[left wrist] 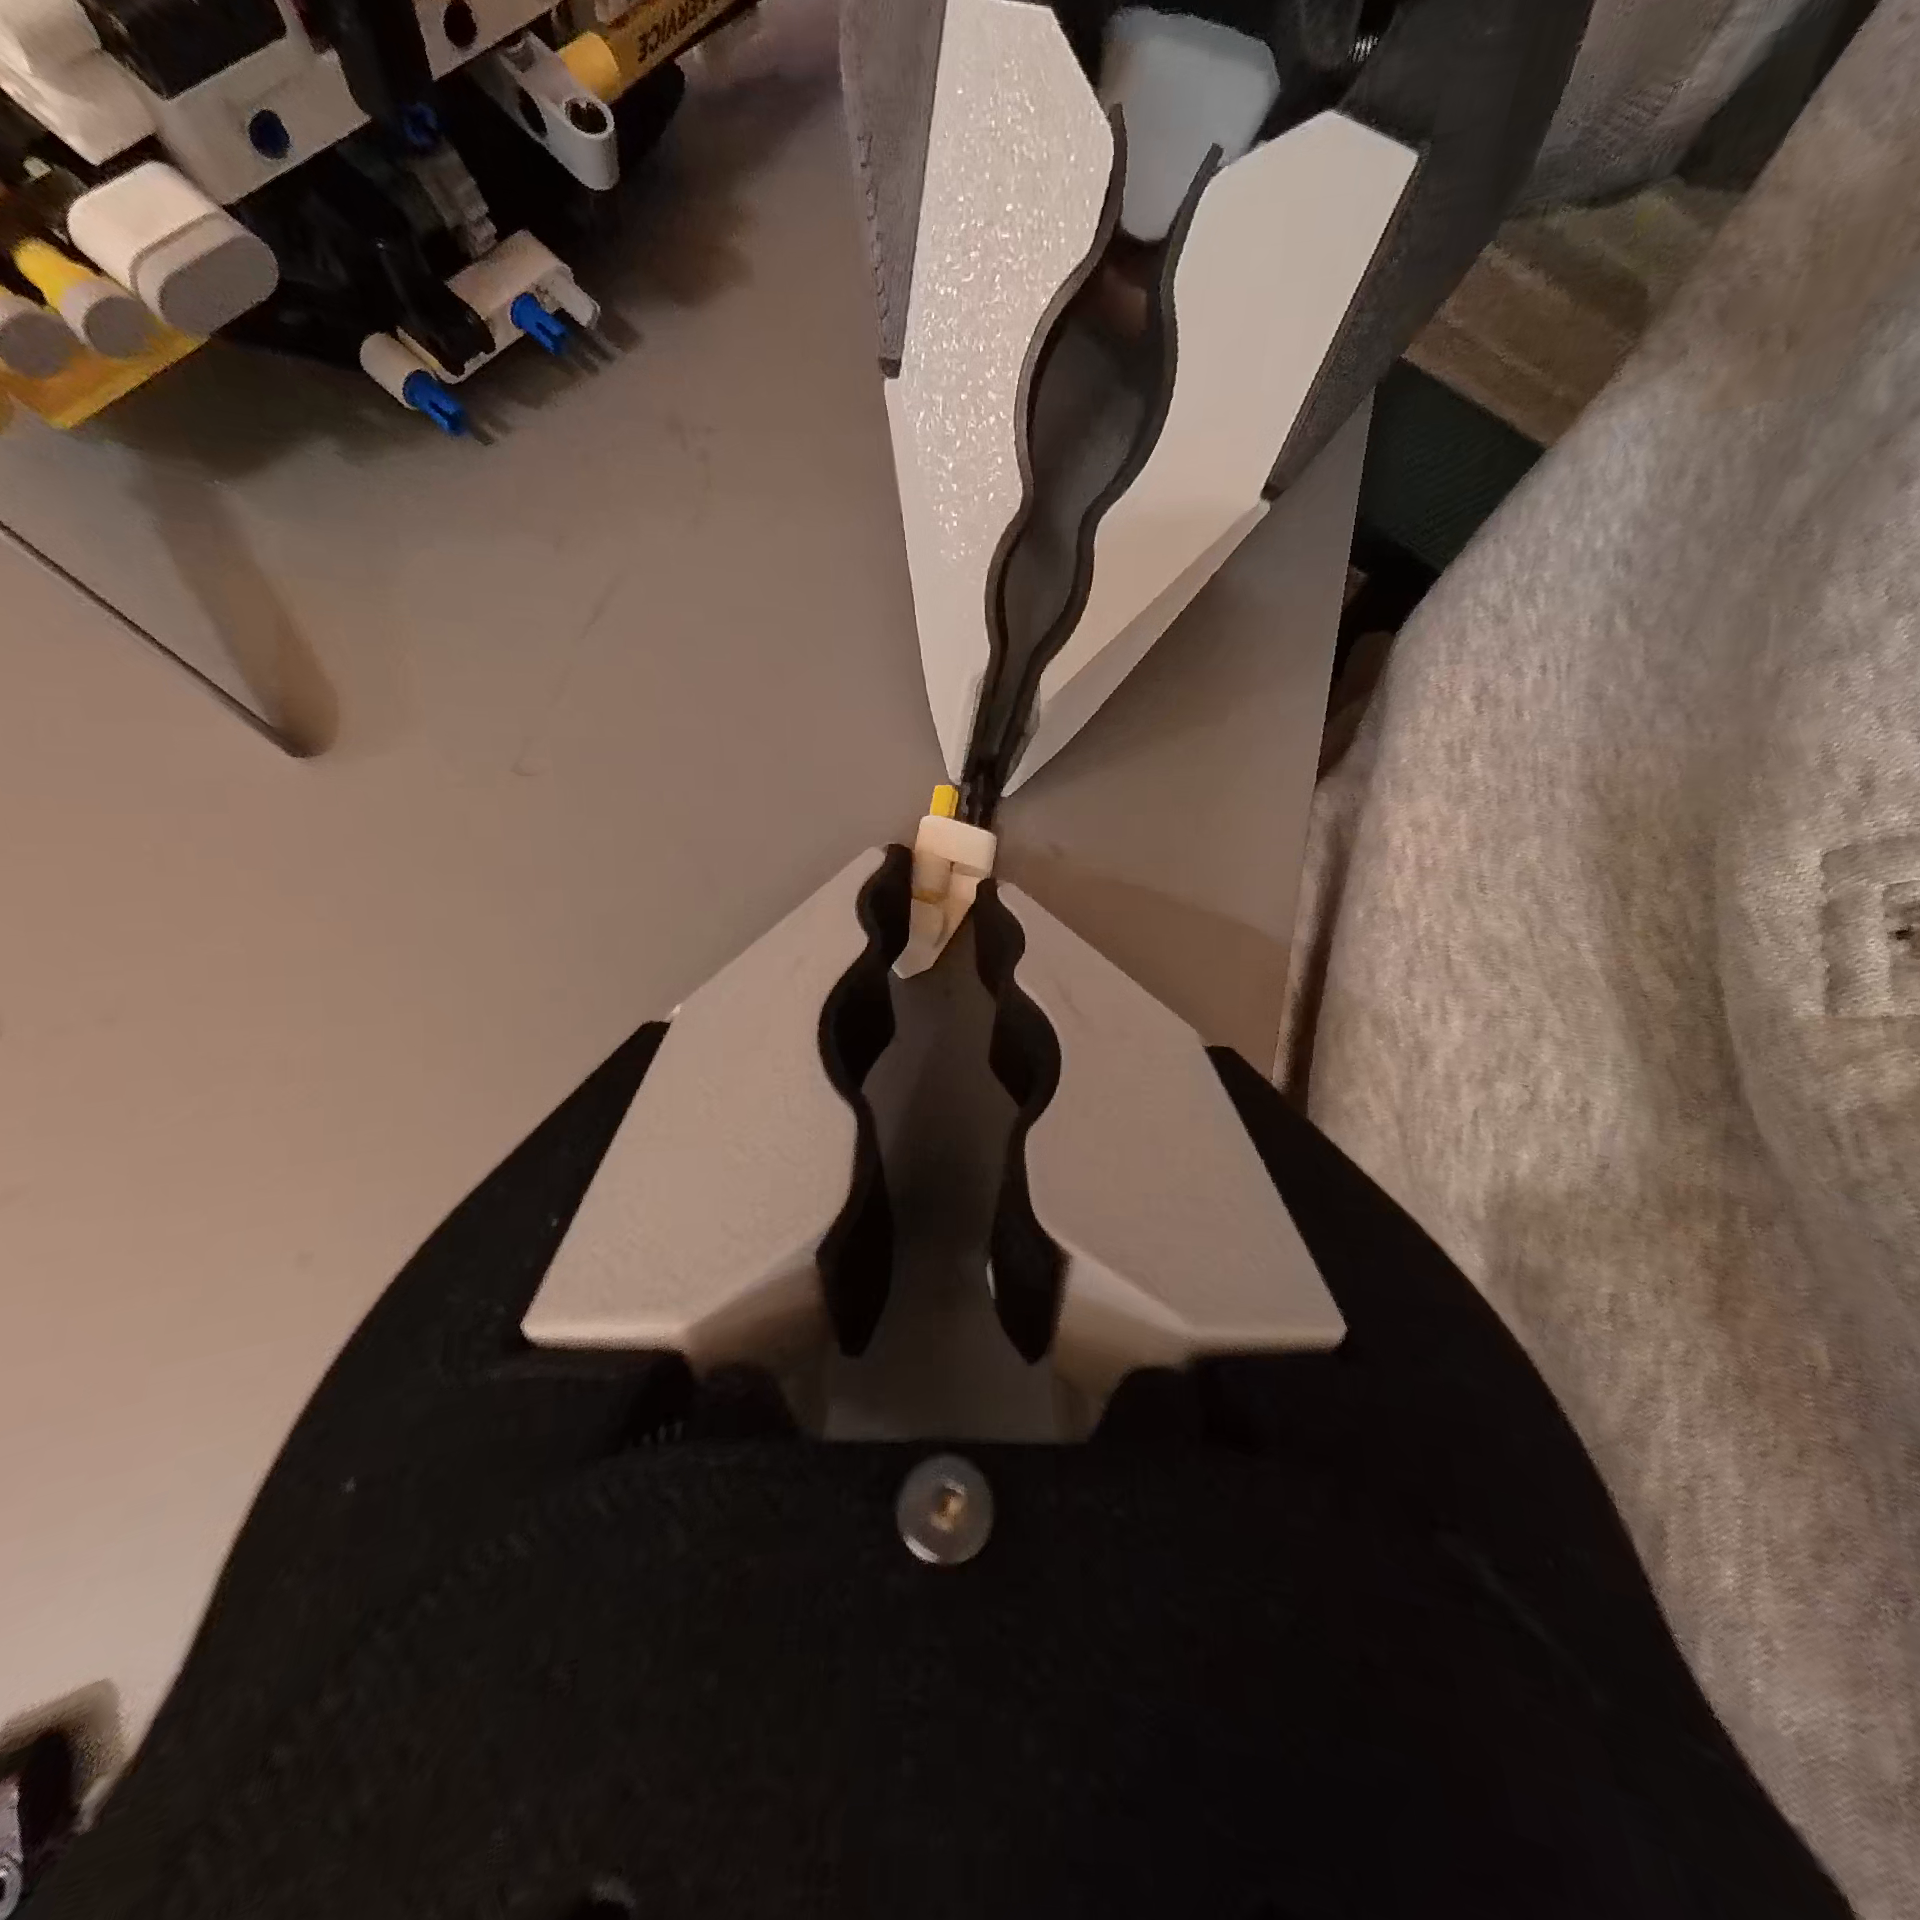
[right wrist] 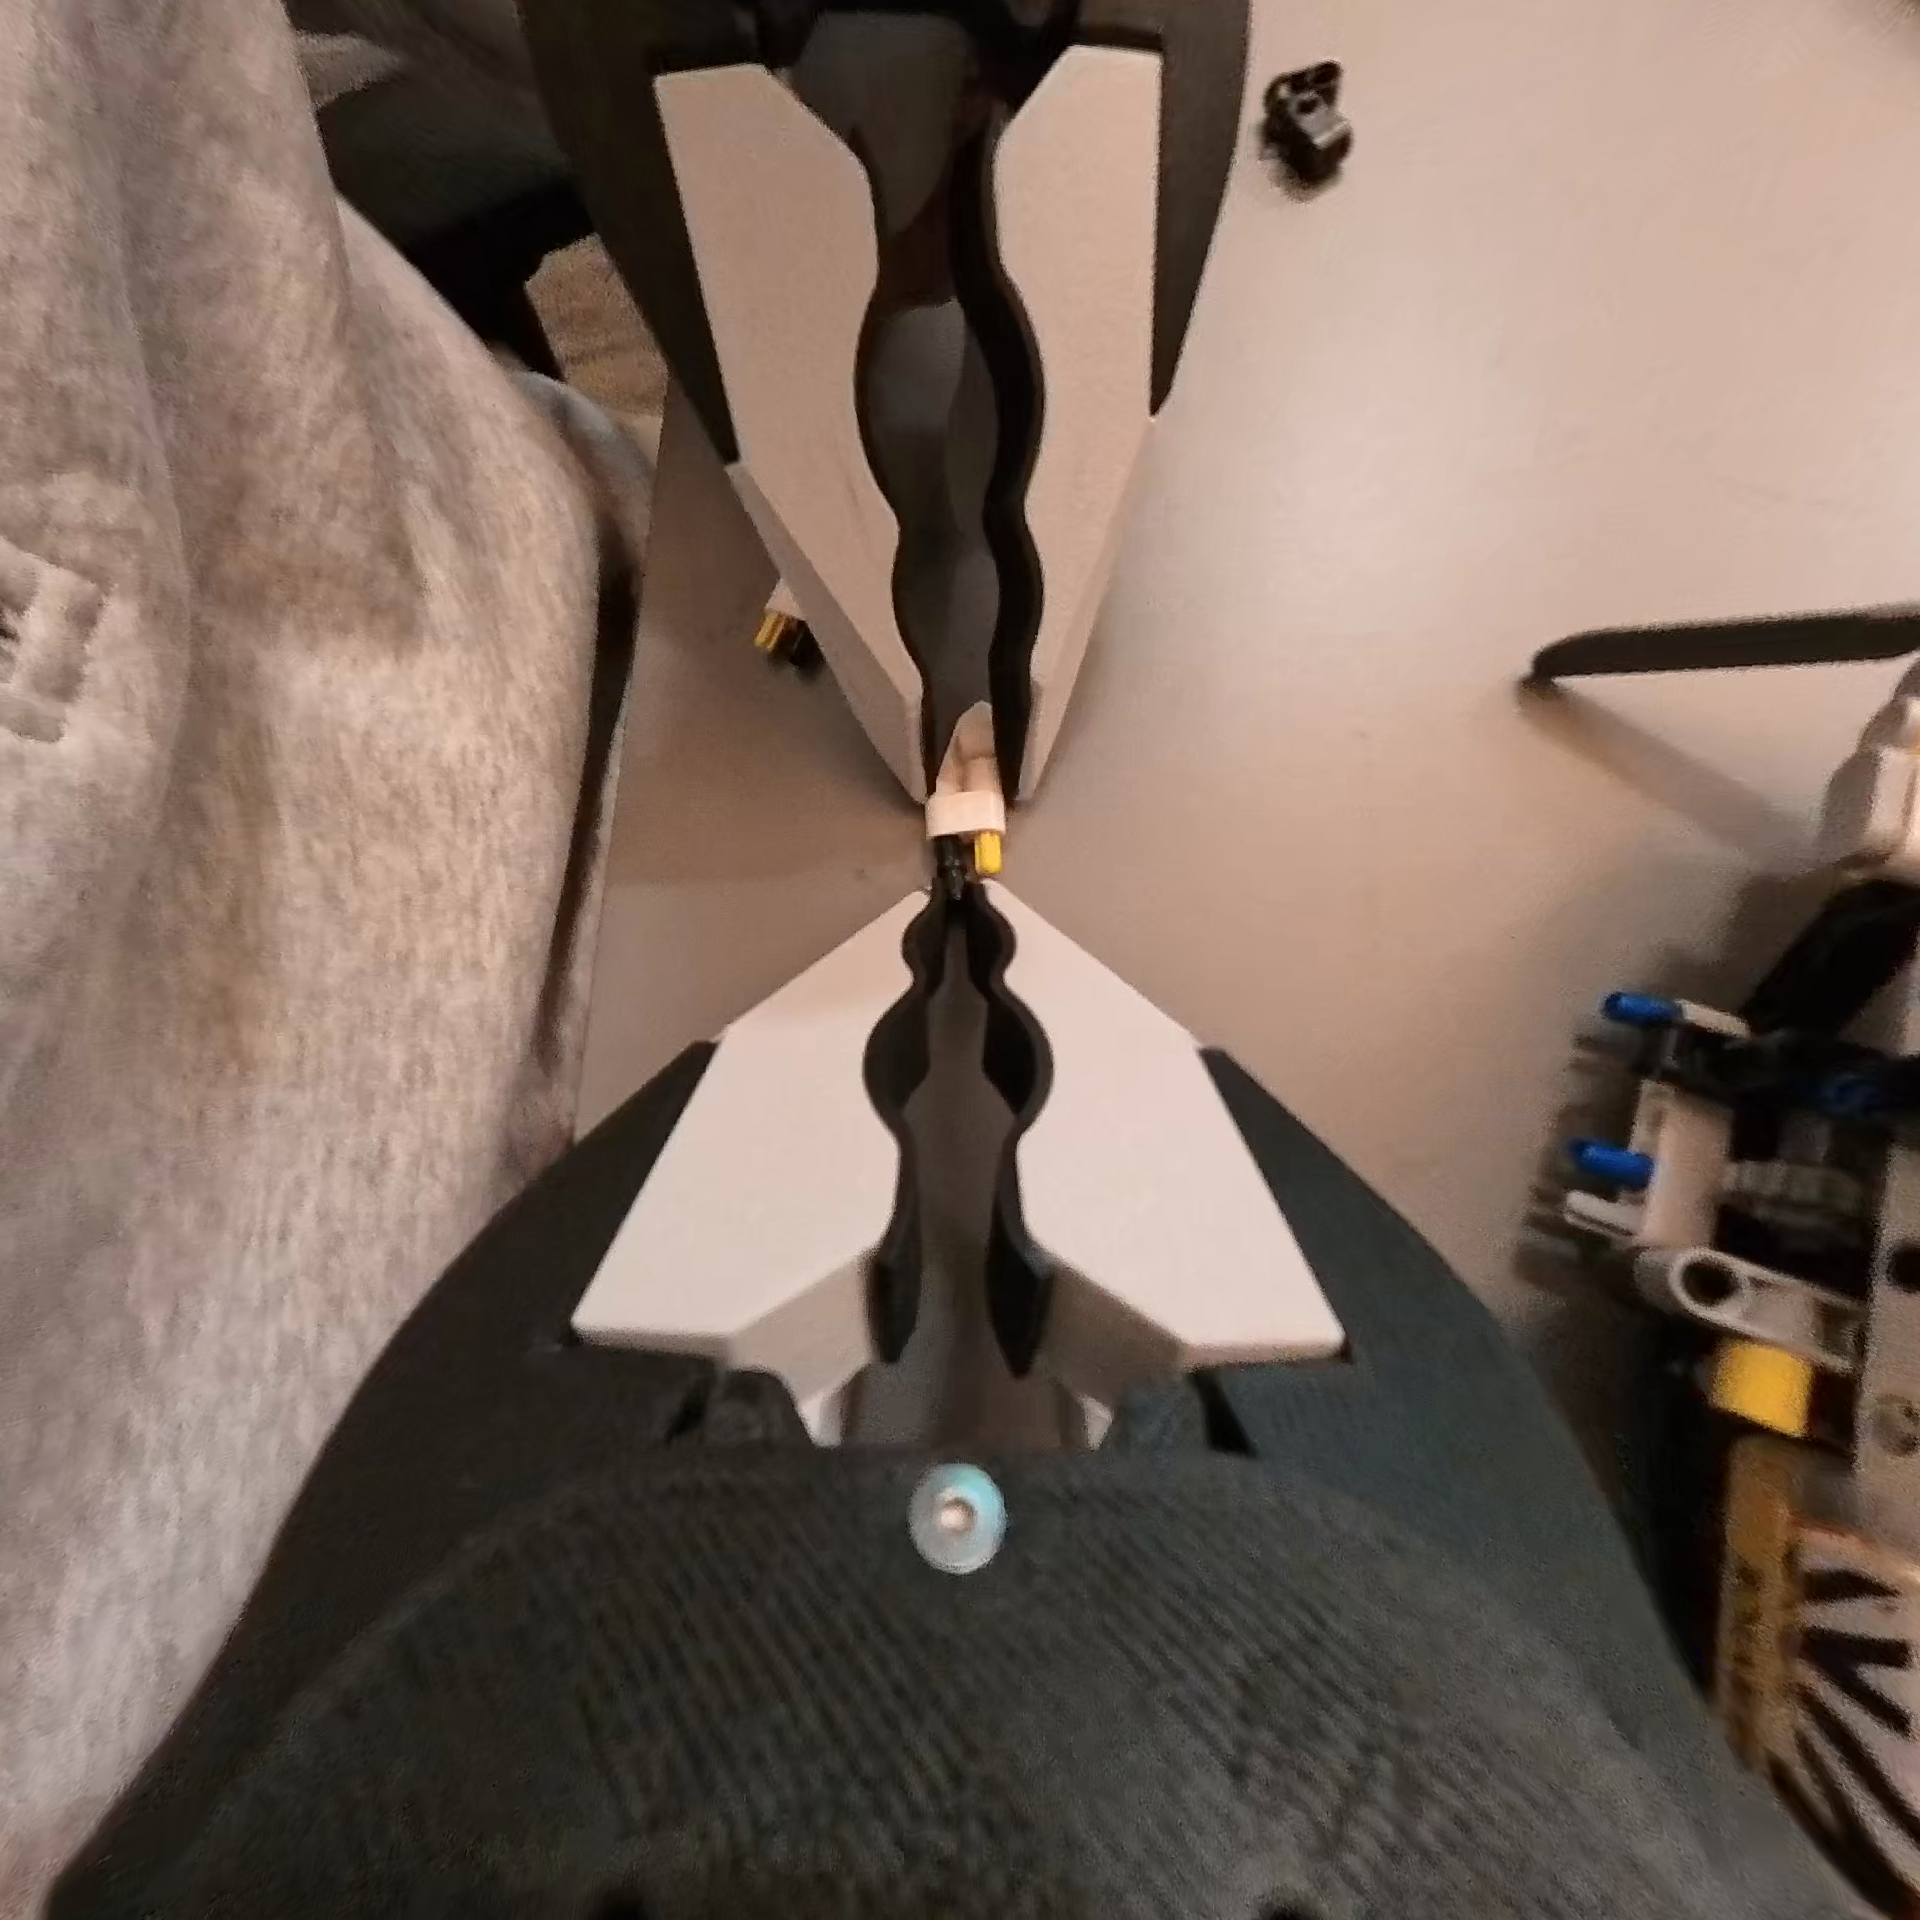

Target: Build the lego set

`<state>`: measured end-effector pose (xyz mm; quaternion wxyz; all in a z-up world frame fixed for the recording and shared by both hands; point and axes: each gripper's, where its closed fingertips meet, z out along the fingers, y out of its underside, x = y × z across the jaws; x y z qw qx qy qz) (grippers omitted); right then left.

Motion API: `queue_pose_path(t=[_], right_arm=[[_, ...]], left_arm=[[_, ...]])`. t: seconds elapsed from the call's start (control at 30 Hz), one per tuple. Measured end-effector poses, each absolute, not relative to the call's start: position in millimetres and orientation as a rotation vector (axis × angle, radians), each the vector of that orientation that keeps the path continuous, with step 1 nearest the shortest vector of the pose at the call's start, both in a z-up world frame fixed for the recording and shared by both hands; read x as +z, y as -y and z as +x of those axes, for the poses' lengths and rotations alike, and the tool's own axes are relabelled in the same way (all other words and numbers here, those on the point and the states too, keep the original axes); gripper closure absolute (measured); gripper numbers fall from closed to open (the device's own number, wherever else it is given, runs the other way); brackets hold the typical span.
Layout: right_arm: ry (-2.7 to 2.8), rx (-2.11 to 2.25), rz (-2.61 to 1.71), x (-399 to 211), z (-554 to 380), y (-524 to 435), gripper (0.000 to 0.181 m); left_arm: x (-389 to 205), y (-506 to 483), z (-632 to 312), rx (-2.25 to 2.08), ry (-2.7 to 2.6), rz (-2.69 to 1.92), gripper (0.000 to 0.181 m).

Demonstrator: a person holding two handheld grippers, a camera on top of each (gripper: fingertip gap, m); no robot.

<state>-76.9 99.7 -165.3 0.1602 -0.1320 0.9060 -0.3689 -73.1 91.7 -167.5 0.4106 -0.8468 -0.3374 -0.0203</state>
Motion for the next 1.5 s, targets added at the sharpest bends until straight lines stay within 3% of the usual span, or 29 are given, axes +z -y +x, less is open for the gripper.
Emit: queue_pose_path(t=[0.67,1.1,1.5], right_arm=[[-2.613,-0.917,-0.108,-164.9,-75.1,-99.7,0.180],[-2.979,-0.823,-0.708,-167.3,-77.1,-99.5,0.180],[-2.972,-0.726,-0.532,-168.3,-77.6,-98.1,0.180]], left_arm=[[-167.6,-91.5,-73.2,-0.040,0.894,-2.111,0.169],[-167.5,-91.4,-73.5,-0.053,0.900,-2.104,0.169],[-167.3,-91.3,-73.6,-0.071,0.903,-2.096,0.169]])
